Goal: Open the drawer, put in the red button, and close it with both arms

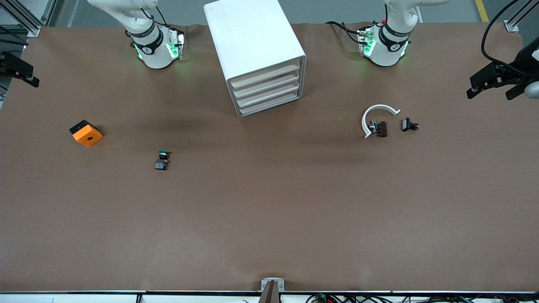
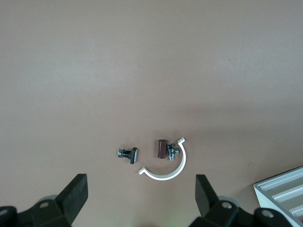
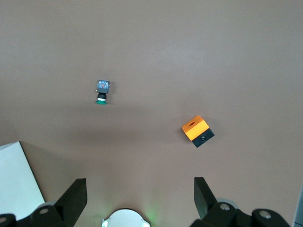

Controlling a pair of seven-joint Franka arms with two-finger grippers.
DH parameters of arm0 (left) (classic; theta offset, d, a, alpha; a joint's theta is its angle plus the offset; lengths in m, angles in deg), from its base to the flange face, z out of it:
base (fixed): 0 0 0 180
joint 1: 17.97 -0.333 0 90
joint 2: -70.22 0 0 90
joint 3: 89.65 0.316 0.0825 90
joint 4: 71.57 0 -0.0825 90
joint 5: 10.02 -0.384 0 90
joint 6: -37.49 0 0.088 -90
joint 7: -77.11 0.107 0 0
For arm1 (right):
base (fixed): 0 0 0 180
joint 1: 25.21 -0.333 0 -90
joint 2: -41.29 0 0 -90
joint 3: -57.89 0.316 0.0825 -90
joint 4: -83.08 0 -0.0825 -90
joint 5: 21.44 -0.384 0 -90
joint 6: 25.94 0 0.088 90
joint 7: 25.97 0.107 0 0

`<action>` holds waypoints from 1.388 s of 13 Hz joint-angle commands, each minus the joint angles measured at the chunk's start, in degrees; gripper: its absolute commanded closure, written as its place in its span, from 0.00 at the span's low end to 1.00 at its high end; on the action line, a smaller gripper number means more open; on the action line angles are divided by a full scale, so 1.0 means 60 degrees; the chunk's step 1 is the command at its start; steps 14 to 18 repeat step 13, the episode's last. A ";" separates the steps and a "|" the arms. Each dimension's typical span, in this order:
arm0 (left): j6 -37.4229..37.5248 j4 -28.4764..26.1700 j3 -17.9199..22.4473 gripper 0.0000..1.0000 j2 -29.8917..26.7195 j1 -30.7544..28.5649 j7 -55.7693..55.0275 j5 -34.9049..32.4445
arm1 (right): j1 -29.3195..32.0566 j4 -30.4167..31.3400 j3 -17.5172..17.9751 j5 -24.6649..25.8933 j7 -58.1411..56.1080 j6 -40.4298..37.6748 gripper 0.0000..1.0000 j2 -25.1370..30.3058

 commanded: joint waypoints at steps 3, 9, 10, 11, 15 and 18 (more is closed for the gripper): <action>0.0211 0.0203 -0.0052 0.00 0.0074 0.0071 -0.0121 -0.0171 | 0.0054 0.0025 0.0006 -0.0260 0.1128 0.0001 0.00 0.0382; 0.0211 0.0203 -0.0067 0.00 0.0074 0.0115 -0.0502 -0.0127 | 0.0009 0.0098 0.0255 -0.0187 0.1205 -0.0015 0.00 0.0572; 0.0211 0.0203 -0.0067 0.00 0.0074 0.0115 -0.0502 -0.0127 | 0.0010 0.0083 0.0255 -0.0216 0.1205 0.0000 0.00 0.0543; 0.0211 0.0203 -0.0067 0.00 0.0074 0.0115 -0.0516 -0.0127 | 0.0024 0.0069 0.0255 -0.0259 0.1205 0.0014 0.00 0.0514; 0.0211 0.0203 -0.0067 0.00 0.0074 0.0130 -0.0517 -0.0142 | 0.0039 0.0054 0.0211 -0.0289 0.1191 0.0029 0.00 0.0499; 0.0211 0.0203 -0.0067 0.00 0.0074 0.0130 -0.0517 -0.0142 | 0.0039 0.0054 0.0211 -0.0289 0.1191 0.0029 0.00 0.0499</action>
